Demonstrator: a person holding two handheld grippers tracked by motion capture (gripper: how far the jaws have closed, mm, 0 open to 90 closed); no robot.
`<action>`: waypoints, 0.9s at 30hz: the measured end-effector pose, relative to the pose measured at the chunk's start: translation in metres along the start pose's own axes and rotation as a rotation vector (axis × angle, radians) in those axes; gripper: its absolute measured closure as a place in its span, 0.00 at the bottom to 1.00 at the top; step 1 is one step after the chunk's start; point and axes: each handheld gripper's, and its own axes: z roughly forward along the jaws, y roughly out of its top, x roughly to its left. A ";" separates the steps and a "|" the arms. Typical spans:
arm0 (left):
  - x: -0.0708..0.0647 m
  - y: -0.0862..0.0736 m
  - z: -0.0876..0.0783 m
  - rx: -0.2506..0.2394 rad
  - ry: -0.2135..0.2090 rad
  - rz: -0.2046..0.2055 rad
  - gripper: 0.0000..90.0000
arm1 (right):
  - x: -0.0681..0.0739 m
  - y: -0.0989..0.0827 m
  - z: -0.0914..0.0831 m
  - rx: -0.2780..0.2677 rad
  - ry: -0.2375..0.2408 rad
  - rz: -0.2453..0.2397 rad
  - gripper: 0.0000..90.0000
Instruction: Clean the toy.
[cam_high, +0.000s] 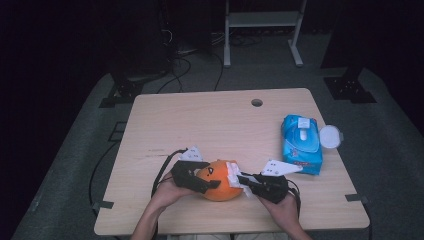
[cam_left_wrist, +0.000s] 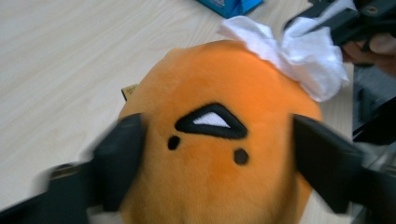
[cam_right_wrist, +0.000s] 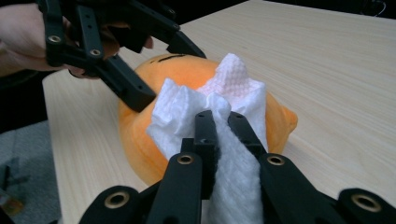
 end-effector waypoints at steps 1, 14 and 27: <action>-0.003 0.001 -0.001 -0.005 0.012 0.039 0.39 | -0.002 0.000 -0.001 0.000 -0.002 0.006 0.92; -0.013 0.001 0.003 -0.016 -0.019 0.153 0.42 | -0.005 0.001 -0.001 -0.019 0.015 0.017 0.92; -0.006 0.002 0.005 -0.001 -0.018 0.051 0.24 | -0.012 -0.002 -0.003 0.008 -0.031 0.027 0.84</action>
